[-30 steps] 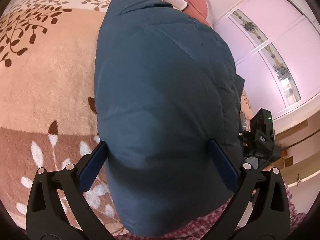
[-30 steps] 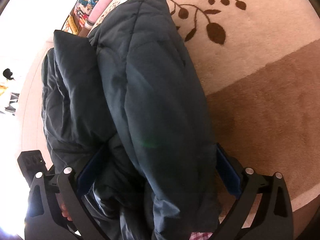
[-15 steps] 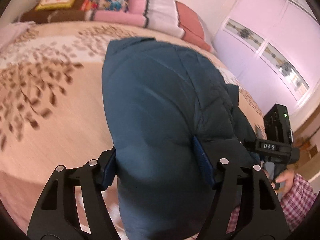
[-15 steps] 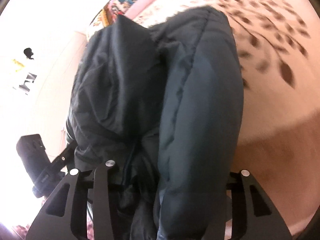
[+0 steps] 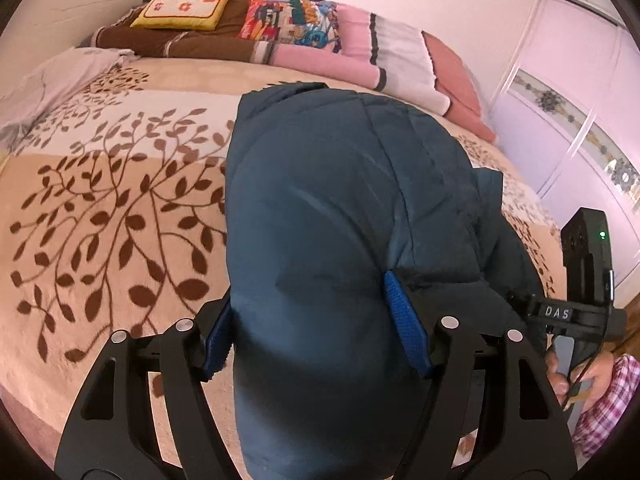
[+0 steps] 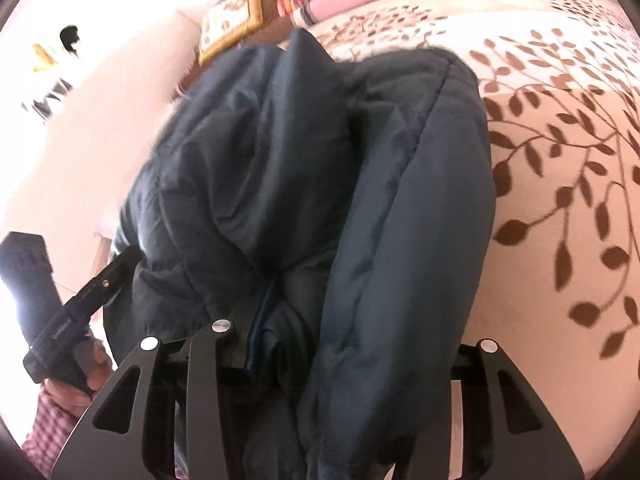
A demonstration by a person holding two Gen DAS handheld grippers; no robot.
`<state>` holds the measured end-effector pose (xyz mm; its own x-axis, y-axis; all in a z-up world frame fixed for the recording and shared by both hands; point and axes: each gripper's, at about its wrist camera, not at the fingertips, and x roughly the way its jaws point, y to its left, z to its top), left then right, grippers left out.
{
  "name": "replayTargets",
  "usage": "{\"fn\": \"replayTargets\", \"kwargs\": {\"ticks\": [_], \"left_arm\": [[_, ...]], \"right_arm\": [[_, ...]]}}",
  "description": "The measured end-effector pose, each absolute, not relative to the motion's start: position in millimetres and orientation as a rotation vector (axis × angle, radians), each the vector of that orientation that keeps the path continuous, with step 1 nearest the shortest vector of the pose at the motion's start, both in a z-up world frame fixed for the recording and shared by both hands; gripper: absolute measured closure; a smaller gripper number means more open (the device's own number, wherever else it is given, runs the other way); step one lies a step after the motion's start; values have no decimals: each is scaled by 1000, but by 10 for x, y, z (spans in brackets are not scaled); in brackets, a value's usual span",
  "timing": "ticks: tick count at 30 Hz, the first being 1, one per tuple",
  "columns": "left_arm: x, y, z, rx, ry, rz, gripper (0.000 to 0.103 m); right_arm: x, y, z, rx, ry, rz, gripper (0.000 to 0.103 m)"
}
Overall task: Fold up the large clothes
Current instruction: 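Lower the folded jacket onto the bed with both tools and open them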
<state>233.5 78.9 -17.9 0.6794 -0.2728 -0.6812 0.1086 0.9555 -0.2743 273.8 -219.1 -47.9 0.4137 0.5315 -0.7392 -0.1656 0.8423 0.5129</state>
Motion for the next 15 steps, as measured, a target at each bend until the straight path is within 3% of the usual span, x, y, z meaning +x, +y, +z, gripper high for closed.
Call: {"fn": "replayTargets", "kwargs": {"ticks": [6, 15], "left_arm": [[2270, 772, -151, -216, 787, -170, 26], [1767, 856, 219, -216, 745, -126, 23]], "right_arm": [[2769, -2357, -584, 465, 1089, 413, 41], [2424, -2651, -140, 427, 1020, 333, 38]]}}
